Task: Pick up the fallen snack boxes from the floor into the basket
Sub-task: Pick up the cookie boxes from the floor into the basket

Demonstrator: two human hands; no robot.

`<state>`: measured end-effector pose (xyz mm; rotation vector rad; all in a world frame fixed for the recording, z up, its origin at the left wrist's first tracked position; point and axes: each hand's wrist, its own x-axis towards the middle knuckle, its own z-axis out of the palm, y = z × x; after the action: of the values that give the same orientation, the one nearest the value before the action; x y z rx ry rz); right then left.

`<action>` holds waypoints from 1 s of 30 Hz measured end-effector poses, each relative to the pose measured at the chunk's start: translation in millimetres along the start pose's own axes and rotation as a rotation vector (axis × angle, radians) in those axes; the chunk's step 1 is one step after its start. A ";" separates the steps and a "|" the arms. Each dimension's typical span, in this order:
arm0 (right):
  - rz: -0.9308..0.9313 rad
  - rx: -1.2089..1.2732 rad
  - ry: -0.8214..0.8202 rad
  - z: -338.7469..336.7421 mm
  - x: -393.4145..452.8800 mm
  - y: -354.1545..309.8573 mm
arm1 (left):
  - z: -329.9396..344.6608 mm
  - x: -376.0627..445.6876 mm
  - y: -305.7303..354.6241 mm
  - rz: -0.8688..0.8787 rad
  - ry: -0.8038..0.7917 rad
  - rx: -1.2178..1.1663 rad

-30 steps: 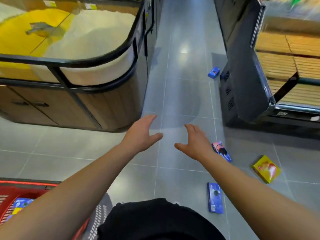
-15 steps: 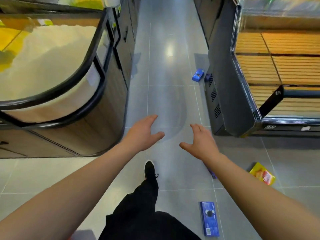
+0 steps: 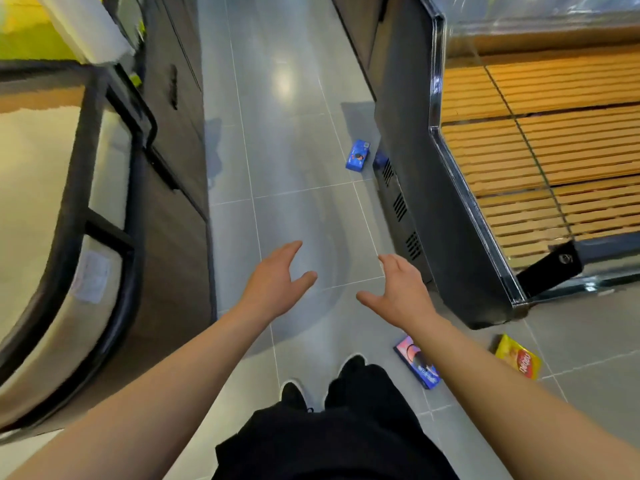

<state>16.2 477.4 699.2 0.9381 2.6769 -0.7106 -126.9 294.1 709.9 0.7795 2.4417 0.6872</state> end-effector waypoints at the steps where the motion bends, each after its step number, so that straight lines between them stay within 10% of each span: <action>1: 0.004 0.005 -0.005 -4.9 17.9 0.6 | -2.3 19.8 2.2 0.001 -0.015 0.001; 30: 0.117 -0.056 -0.155 -165.2 609.5 -36.4 | -135.6 614.8 25.3 -0.073 -0.082 0.002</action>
<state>-485.2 858.6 640.4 0.9745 2.4726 -0.6517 -638.1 657.5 650.3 0.7011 2.3843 0.6137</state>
